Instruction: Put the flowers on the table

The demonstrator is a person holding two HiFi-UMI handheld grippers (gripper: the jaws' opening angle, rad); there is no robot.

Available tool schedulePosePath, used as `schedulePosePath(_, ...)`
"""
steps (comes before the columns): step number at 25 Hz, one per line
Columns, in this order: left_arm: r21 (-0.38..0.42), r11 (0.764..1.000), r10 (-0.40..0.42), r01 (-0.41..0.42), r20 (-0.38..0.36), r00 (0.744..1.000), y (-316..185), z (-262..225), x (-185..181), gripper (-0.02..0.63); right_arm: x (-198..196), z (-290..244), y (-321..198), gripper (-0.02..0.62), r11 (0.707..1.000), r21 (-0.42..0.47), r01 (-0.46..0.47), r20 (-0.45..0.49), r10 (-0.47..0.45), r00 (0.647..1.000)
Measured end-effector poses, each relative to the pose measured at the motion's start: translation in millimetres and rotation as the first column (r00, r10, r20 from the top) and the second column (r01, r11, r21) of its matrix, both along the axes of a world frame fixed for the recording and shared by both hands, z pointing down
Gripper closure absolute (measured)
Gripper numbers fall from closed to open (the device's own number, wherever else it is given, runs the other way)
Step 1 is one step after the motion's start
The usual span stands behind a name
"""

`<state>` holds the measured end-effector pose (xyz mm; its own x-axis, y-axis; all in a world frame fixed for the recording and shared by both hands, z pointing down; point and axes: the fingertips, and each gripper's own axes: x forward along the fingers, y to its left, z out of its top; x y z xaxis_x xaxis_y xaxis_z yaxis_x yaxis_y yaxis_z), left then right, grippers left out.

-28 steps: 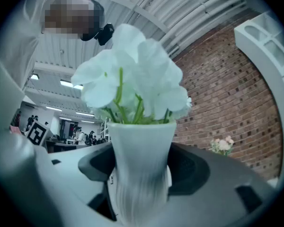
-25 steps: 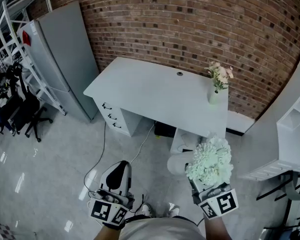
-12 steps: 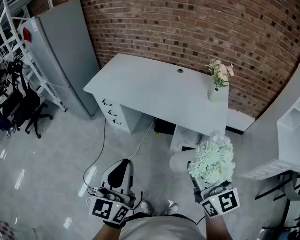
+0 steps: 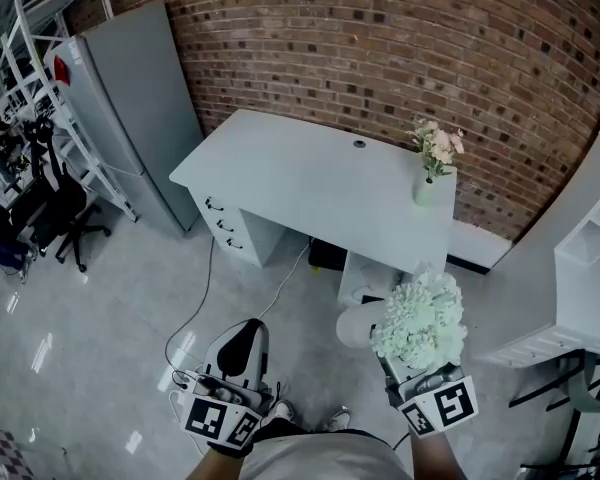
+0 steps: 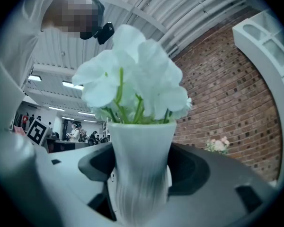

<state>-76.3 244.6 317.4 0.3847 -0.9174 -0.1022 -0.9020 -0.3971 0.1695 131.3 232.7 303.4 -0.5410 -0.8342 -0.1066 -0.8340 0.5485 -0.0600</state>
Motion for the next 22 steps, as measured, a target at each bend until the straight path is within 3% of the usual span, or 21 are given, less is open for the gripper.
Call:
schedulePosePath(11, -0.021, 0.998, -0.054, 0.055, 0.038, 0.998, 16, 9, 22, 0.578, 20, 13, -4, 0.253, 0.998, -0.007, 0.055, 0.035, -0.055, 0.998)
schedulePosePath(22, -0.042, 0.999, -0.013, 0.013, 0.003, 1.000, -51, 29, 16, 0.578, 10, 21, -57, 0.253, 0.999, -0.026, 0.030, 0.008, -0.029, 1.000)
